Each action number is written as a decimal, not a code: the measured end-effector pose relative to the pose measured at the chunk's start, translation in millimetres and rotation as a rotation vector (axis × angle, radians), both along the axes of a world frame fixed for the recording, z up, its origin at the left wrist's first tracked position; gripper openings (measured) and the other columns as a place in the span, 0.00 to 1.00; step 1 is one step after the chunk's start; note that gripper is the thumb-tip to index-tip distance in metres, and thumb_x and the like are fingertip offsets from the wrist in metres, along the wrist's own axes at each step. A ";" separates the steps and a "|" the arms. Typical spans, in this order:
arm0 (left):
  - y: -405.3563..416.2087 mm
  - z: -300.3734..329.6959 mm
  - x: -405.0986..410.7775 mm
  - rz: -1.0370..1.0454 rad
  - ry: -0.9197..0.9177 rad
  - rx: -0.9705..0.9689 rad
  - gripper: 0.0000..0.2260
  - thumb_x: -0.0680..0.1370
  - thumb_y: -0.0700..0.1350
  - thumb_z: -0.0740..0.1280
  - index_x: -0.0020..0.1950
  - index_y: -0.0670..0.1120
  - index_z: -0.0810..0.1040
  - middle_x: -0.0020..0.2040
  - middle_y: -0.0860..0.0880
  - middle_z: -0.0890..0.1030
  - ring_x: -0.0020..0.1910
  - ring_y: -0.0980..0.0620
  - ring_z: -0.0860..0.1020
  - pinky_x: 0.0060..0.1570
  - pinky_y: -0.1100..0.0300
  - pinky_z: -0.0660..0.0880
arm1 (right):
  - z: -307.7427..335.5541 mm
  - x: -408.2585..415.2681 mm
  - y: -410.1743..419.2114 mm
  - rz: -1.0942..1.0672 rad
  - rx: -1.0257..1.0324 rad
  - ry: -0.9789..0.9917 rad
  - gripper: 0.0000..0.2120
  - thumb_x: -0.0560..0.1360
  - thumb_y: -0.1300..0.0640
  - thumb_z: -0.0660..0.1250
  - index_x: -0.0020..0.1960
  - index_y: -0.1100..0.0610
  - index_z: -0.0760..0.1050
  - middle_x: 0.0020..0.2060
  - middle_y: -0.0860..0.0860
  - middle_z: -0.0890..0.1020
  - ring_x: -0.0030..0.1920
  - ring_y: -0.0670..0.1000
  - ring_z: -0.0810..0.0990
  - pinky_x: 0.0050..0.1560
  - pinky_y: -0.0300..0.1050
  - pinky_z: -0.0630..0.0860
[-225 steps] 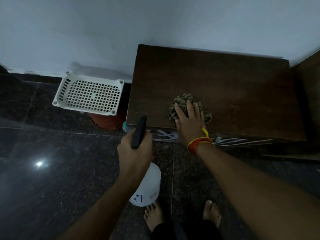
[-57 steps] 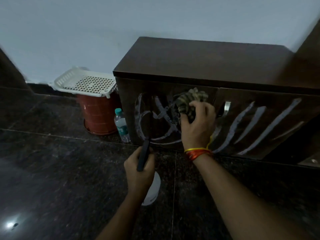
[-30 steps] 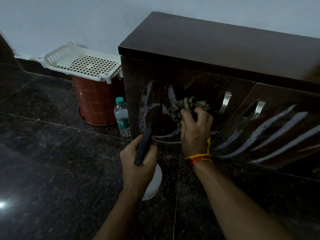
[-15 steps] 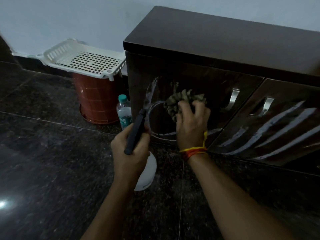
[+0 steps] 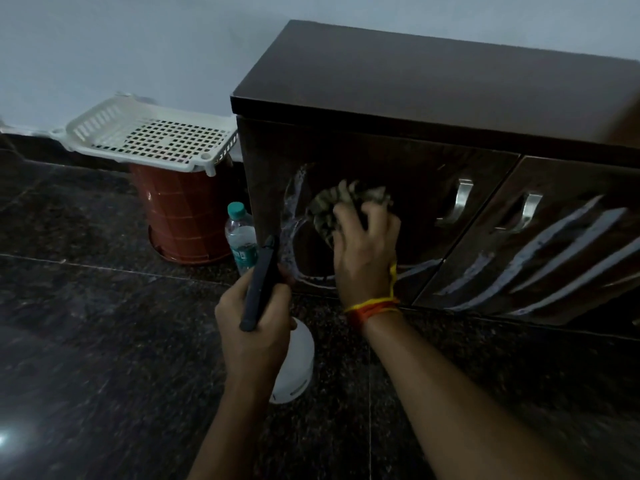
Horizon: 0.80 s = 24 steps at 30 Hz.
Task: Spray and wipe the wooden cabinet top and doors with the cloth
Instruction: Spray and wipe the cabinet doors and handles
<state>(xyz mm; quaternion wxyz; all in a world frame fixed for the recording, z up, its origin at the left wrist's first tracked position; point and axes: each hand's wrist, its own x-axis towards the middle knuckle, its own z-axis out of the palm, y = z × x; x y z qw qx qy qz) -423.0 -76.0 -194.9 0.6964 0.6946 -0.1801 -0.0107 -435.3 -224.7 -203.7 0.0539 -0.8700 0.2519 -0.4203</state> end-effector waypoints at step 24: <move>25.9 0.3 12.8 0.052 0.021 0.008 0.17 0.69 0.49 0.62 0.38 0.33 0.76 0.25 0.35 0.71 0.21 0.45 0.69 0.22 0.61 0.67 | 13.7 30.5 17.6 0.137 -0.145 0.007 0.13 0.72 0.66 0.68 0.55 0.55 0.78 0.53 0.54 0.68 0.51 0.58 0.70 0.44 0.49 0.76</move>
